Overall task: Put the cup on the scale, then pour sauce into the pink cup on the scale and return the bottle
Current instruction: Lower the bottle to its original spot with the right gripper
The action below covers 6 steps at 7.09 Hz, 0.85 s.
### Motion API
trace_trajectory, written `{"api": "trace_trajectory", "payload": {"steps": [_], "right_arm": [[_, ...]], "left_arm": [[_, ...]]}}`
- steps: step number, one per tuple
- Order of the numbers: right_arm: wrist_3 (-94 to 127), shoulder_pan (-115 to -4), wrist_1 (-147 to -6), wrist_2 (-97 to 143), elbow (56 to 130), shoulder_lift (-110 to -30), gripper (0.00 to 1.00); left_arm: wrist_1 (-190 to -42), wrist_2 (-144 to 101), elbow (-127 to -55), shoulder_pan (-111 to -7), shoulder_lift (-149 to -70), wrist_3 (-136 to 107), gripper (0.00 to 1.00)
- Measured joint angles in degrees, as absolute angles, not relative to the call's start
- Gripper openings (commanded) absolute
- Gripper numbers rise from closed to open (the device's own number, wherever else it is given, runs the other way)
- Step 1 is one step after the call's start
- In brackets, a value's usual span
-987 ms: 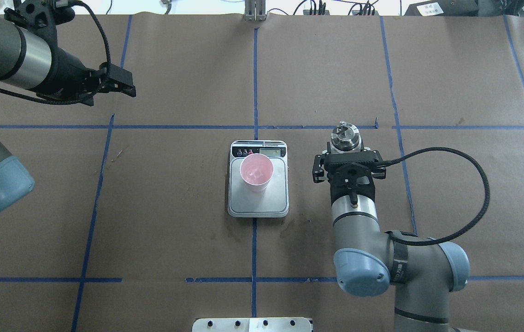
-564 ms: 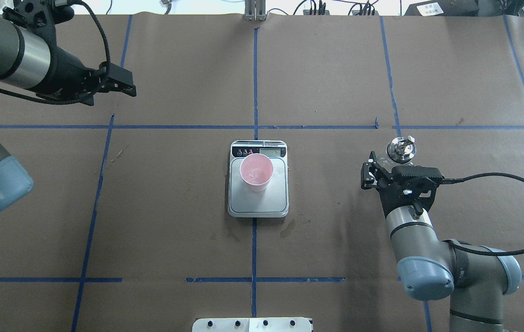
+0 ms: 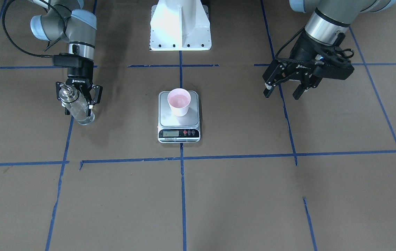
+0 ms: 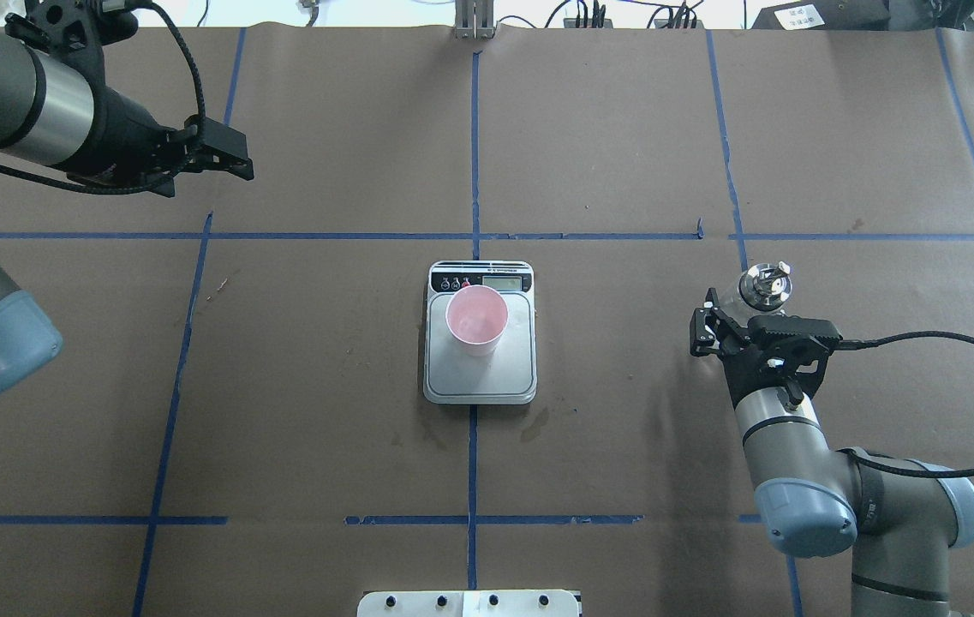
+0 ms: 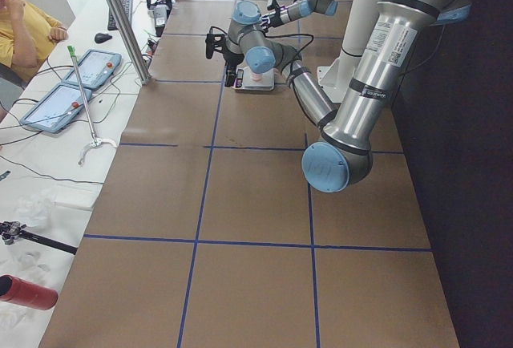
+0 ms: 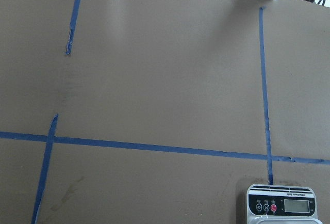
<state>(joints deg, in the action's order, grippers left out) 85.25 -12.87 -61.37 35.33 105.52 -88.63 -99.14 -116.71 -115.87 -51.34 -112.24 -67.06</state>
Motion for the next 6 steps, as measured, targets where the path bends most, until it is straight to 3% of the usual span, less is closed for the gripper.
{"api": "trace_trajectory", "payload": {"steps": [6], "right_arm": [[85.5,-12.9,-61.3,36.2,105.6,-89.7,0.0]], "left_arm": [[-99.1,-116.7,-115.9,-51.3,-112.3,-67.1,0.99]]}}
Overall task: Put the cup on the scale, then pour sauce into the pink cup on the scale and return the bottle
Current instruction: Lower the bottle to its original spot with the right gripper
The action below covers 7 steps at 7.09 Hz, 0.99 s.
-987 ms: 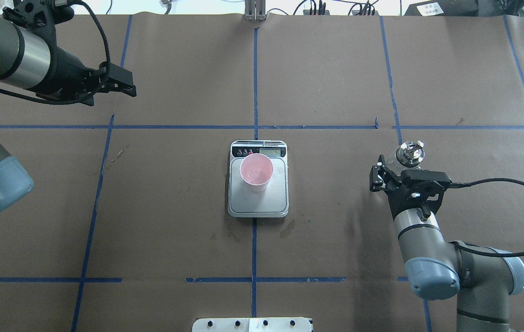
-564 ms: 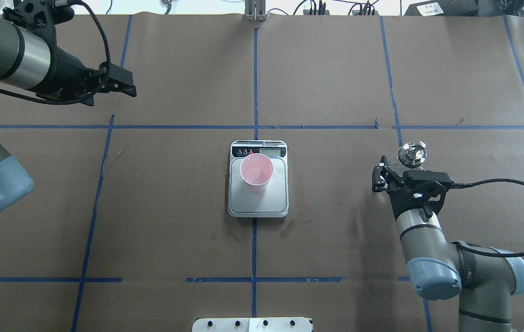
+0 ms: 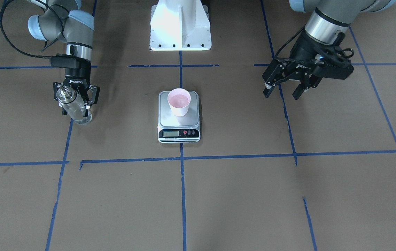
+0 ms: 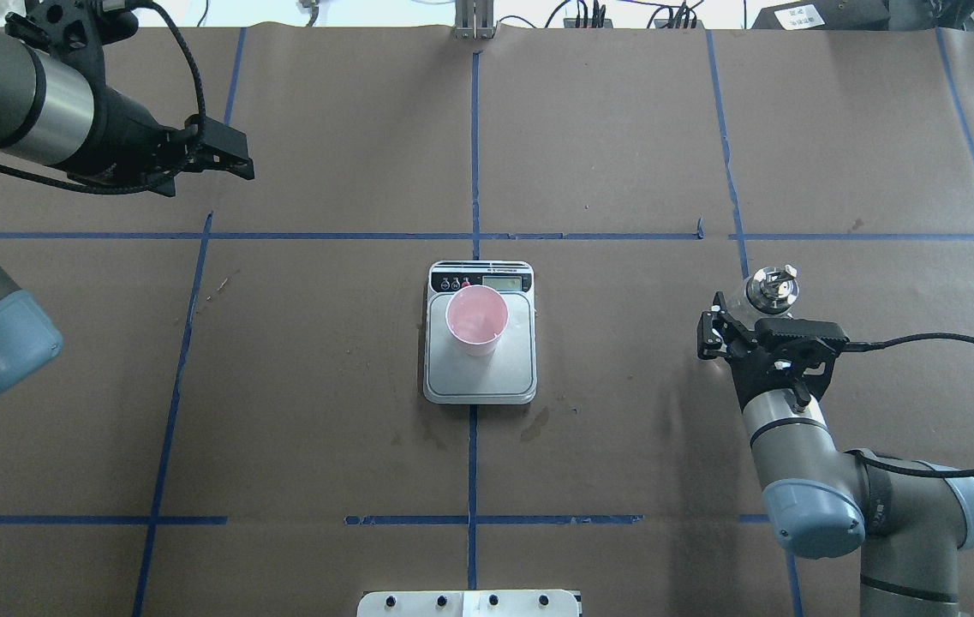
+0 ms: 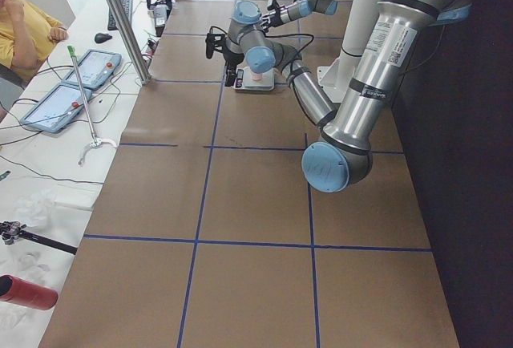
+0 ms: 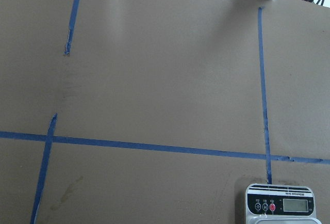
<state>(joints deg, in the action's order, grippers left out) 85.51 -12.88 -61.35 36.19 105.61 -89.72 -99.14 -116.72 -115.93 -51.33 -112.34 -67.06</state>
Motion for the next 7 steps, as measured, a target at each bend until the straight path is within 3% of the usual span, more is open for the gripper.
{"api": "trace_trajectory", "payload": {"steps": [3,4,5,7], "right_arm": [[85.5,-12.9,-61.3,36.5,105.5,-89.9,0.0],[85.5,-12.9,-61.3,36.7,105.4,-90.0,0.31],[85.5,-12.9,-61.3,37.0,105.3,-90.0,0.99],[85.5,-12.9,-61.3,37.1,105.3,-90.2,1.0]], "left_arm": [[-99.1,-116.7,-116.0,-51.3,-112.4,-67.1,0.99],[-99.1,-116.7,-116.0,-51.3,-112.4,-67.1,0.99],[-99.1,-116.7,-116.0,-51.3,-112.4,-67.1,0.99],[-99.1,-116.7,-116.0,-51.3,-112.4,-67.1,0.99]]}}
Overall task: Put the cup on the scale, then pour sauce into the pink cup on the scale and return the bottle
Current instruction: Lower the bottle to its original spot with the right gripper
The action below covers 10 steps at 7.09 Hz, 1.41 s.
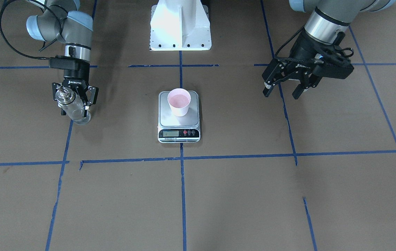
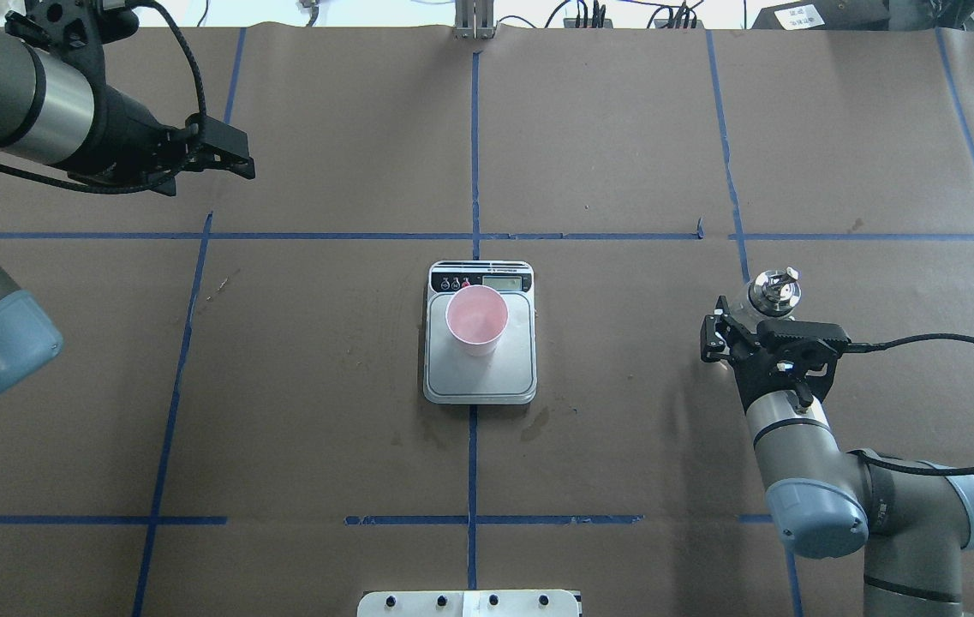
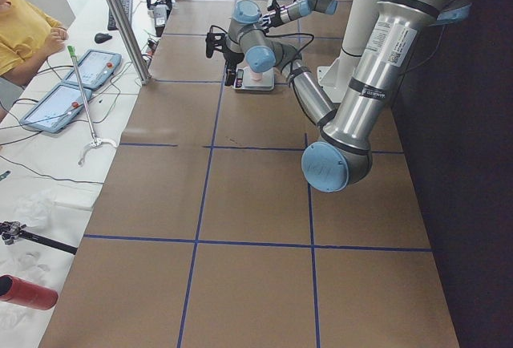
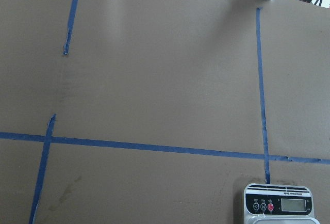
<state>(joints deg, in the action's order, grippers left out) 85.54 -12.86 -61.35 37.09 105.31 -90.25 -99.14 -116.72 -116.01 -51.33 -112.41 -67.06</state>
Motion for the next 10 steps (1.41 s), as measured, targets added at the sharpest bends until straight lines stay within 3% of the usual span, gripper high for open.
{"api": "trace_trajectory", "payload": {"steps": [10], "right_arm": [[85.7,-9.2,-59.9,36.3,109.5,-94.8,1.0]], "left_arm": [[-99.0,-116.7,-116.3,-51.4,-112.4,-67.2,0.99]]}}
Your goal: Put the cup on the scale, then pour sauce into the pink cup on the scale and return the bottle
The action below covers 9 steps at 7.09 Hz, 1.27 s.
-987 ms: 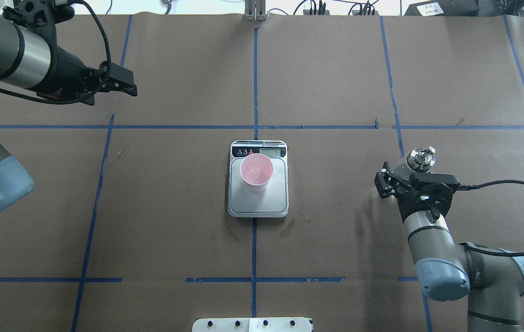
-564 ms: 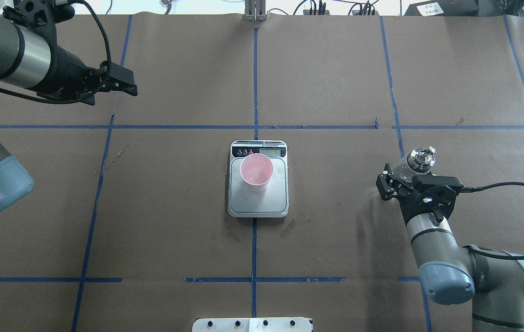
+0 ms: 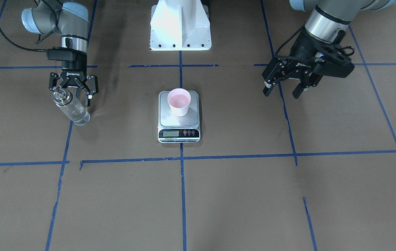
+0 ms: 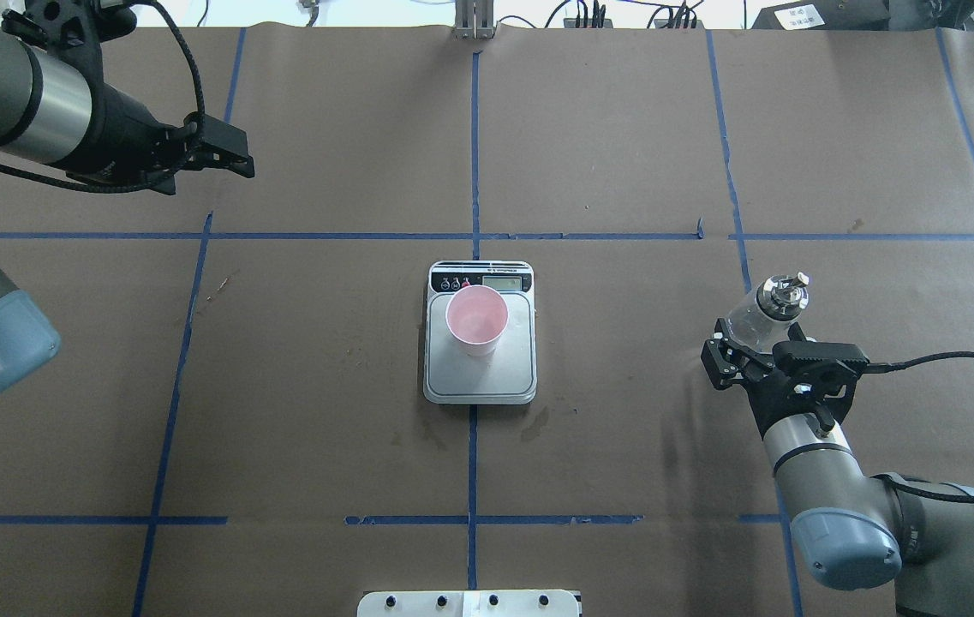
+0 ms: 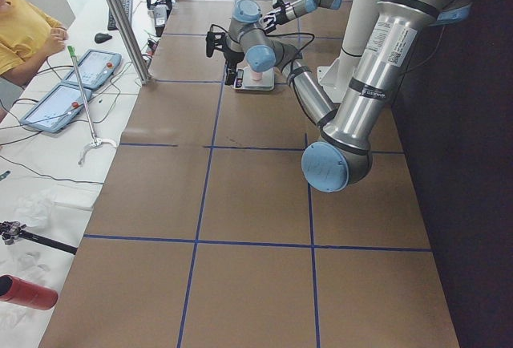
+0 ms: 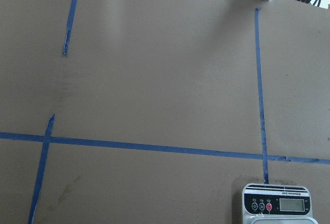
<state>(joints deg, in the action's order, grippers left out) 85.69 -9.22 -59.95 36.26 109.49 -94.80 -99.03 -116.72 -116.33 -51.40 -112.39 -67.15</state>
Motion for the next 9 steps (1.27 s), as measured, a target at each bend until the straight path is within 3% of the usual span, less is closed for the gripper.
{"api": "trace_trajectory", "payload": {"steps": [3,5,7,9], "right_arm": [[87.9,-5.1,-59.9,34.9,111.0,-97.3,1.0],[89.3,-2.6,-56.4,35.6,112.6,-103.2,1.0],[88.5,-2.1,-38.1,39.2,110.4,-113.7,1.0],[81.8,-3.8,-18.8,42.6,99.0,-117.0,1.0]], "left_arm": [[-99.0,-116.7,-116.2,-51.3,-112.3,-67.1,0.99],[-99.0,-116.7,-116.1,-51.3,-112.3,-67.1,0.99],[-99.1,-116.6,-115.8,-51.3,-112.3,-66.9,0.99],[-99.2,-116.6,-115.6,-51.3,-112.0,-66.4,0.99]]}}
